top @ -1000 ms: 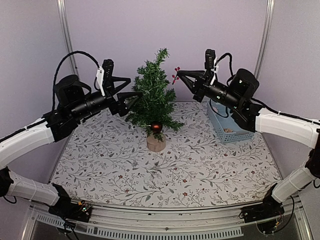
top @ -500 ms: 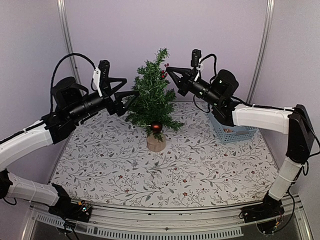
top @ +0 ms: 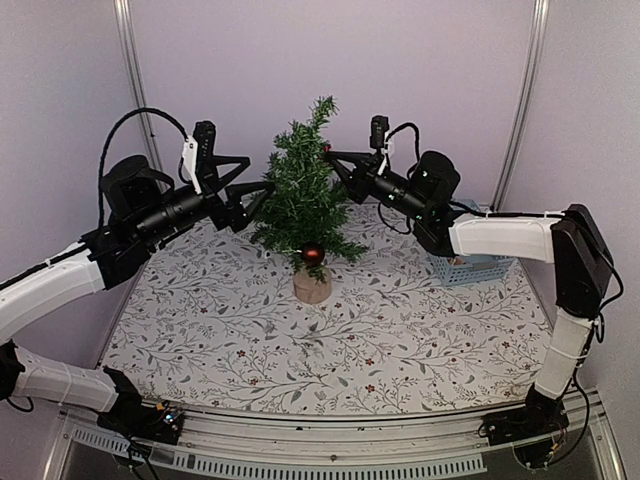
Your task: Decorate the small christmas tree
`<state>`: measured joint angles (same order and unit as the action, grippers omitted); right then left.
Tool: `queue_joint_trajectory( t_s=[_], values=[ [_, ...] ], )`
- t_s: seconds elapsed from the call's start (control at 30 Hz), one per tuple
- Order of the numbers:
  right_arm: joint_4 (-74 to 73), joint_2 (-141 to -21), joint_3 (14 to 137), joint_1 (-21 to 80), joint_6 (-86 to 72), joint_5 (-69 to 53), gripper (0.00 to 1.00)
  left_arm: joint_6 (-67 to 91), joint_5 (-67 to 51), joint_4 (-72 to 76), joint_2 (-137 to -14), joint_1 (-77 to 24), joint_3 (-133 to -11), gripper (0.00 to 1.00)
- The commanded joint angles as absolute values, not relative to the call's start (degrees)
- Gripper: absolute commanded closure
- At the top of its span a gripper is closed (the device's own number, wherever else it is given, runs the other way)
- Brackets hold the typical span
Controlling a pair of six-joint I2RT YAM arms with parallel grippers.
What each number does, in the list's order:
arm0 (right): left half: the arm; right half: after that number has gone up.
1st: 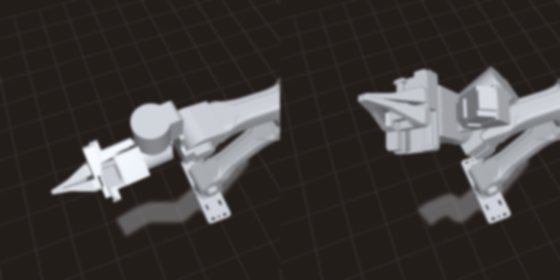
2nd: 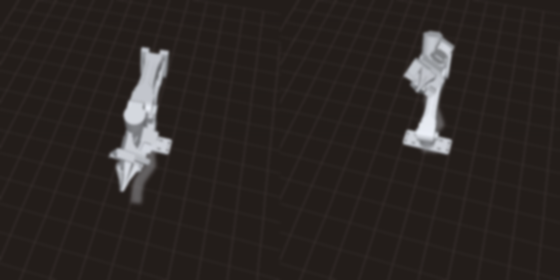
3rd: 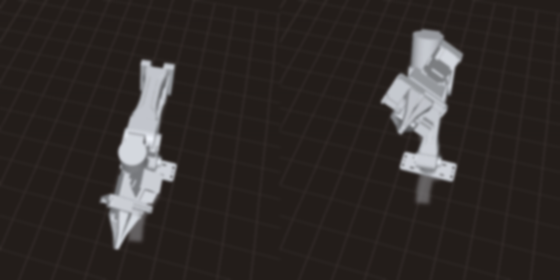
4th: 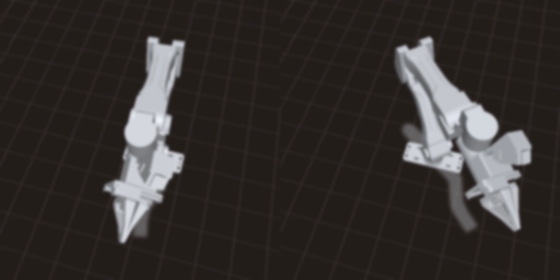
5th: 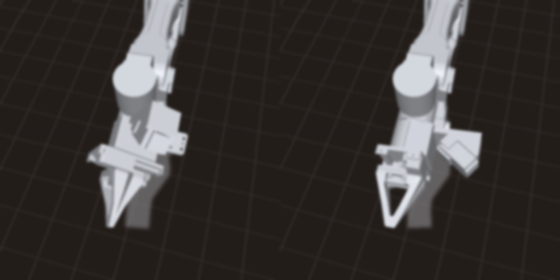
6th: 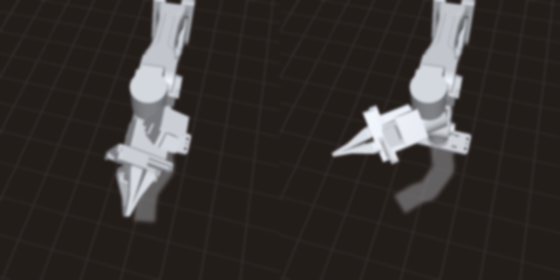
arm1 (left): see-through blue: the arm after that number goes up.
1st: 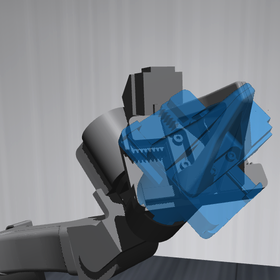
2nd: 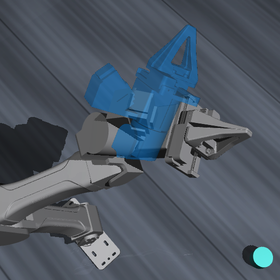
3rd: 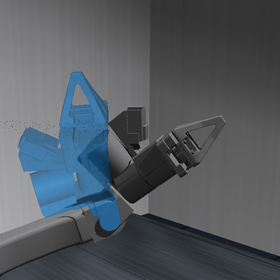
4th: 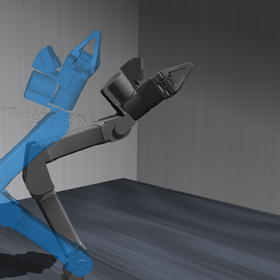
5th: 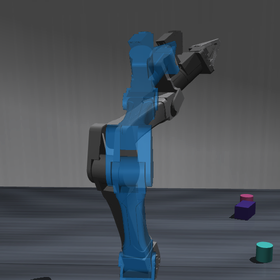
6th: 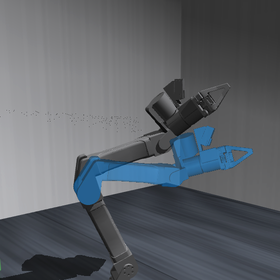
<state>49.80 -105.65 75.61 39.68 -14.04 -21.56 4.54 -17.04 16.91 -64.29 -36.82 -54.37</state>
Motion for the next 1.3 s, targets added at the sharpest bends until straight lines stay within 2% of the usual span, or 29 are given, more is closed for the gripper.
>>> queue_joint_trajectory(
  t_s=[0.0,0.13,0.33,0.57,0.8,1.0,1.27],
  values=[
    [49.9,-106.8,75.3,39.5,-15.2,-24.0,1.0,4.4,-16.7,18.3,-63.9,-36.0,-53.3,0.01],
    [49.5,-106.4,74.5,39.5,-15.1,-25.4,0.99,4.5,-17.0,18.5,-64.1,-35.8,-53.2,0.01],
    [48.4,-104.8,73.7,39.5,-14.6,-25.2,0.85,4.8,-16.7,18.5,-64.2,-35.7,-53.1,0.01],
    [46.9,-101.4,72.5,39.5,-12.8,-23.7,0.76,6.0,-15.6,18.6,-64.0,-35.4,-52.2,0.01],
    [45.5,-98.9,71.3,39.5,-11.2,-21.9,0.59,6.8,-15.0,18.7,-63.8,-35.1,-51.4,0.01],
    [44.4,-97.3,70.9,39.4,-10.3,-21.6,0.52,7.5,-14.1,18.5,-63.6,-34.7,-50.8,0.01],
    [42.6,-92.7,67.0,38.0,-10.9,-21.9,0.28,11.1,-11.5,19.0,-61.9,-34.0,-46.2,0.01]
  ],
)
